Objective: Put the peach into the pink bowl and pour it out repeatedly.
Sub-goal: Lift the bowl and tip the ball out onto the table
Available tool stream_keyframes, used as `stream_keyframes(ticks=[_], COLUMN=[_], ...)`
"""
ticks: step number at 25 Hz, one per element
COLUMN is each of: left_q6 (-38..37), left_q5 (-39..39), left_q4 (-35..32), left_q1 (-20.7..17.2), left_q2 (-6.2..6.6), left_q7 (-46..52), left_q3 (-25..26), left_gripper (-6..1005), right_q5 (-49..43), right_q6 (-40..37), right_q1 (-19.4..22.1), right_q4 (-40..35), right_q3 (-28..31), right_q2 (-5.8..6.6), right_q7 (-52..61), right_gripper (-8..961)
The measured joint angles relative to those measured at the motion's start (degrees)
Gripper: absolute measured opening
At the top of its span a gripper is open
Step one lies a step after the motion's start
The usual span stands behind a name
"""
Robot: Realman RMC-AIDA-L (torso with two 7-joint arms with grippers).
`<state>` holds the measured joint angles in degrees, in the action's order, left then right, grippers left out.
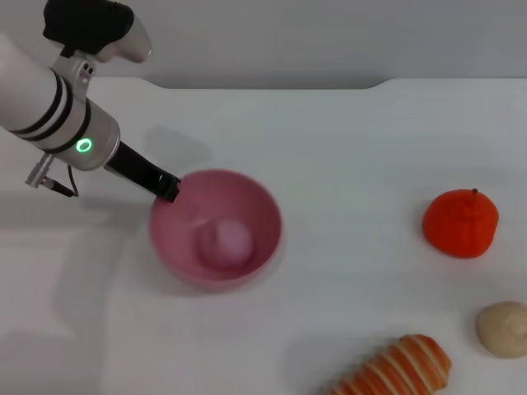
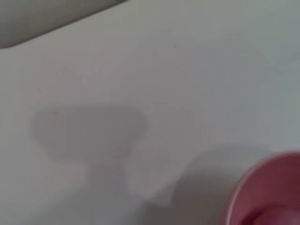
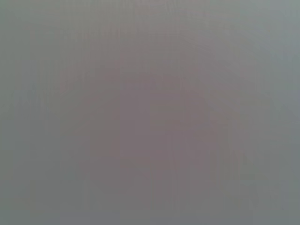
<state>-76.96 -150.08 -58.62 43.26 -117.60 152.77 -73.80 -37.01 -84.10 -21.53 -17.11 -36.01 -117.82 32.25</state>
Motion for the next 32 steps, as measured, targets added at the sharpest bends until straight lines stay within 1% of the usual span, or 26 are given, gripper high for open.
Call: stream_keyframes(ticks=[1,7,20,26,32], left_q6=[0.09,-0.01,0.87,1.17,2.26], left_q5=[0.00,-0.04,0.30,0.96,3.53], left_q4=[0.02,0.98,0.47,-0.11,-0.02], left_q1=[0.03,0.56,0.54,0.86,0.95], left_q2=[0.00,0.05,0.00,0.01,-0.01], left_q7=[-0.04,-0.16,-0.31,-0.72,-2.68], left_q3=[0.04,-0.28,0.26,1.60,3.54], left_gripper=[117,42,44,44,45], right_q5=[0.00,0.14,0.17,0.10,0.07], right_q6=[0.00,-0.01,-0.01,0.09,0.61], right_q1=[0.02,0.29,-0.09,-0.33,-0.65], right_q4=[0.00,-0.01,-0.03,0.20,0.26], right_q3=[0.13,0.34,0.33,0.30,0.14], right_q2=[0.00,-0.04,0.00,0.16,0.22], right_q7=[0.00,0.00,0.00,0.01,0.02], right_gripper=[457,457,457,457,457])
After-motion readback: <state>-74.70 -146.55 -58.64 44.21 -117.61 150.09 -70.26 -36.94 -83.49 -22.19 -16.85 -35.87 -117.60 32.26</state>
